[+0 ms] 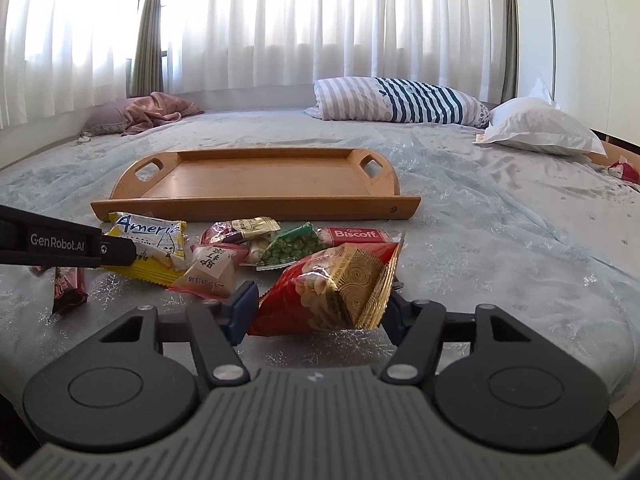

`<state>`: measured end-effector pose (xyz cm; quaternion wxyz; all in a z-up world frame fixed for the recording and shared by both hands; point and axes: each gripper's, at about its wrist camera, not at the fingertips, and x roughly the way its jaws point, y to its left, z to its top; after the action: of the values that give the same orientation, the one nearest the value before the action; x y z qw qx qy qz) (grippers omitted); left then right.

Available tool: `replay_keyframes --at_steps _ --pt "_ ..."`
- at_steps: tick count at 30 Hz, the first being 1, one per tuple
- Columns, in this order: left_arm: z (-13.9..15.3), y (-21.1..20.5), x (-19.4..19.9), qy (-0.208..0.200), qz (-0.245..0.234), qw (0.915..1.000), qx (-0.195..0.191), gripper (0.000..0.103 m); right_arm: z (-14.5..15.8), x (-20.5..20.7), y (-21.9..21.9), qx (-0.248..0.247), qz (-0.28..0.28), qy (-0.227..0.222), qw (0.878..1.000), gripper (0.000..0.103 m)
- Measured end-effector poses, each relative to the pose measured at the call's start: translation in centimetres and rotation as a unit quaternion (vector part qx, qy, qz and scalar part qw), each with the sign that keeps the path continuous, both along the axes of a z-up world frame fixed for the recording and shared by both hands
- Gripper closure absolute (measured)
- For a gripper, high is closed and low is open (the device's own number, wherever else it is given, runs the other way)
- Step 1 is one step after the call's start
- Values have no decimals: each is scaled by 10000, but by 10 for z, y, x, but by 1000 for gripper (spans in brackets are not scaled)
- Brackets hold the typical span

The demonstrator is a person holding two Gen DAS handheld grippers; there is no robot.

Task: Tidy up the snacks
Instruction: 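Move the left tool to the yellow America pack while the right tool approaches the red peanut bag, then close the left tool on the yellow pack while the right tool grasps the red peanut bag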

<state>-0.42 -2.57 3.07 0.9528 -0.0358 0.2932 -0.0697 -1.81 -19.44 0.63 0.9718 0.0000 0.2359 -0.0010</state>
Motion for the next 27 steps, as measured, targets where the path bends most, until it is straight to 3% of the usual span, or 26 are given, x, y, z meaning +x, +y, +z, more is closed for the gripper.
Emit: replay_keyframes --at_steps 8,21,22,25,27 --pt "12 4 0 -24 -93 9999 -117 92 7 1 -7 10 -220 -145 9997 37" --pt "16 3 -11 -103 -157 9998 51 91 8 -1 -14 90 -298 -144 9994 37" --pt "15 2 -11 -94 -170 9998 58 87 8 -1 -13 85 -294 -139 9994 37" --pt "7 1 -11 -93 -118 9997 176 46 8 -2 -13 68 -262 -139 9995 36" --pt "1 0 -7 -55 -36 9997 255 45 8 -2 -12 52 -246 -137 9996 36"
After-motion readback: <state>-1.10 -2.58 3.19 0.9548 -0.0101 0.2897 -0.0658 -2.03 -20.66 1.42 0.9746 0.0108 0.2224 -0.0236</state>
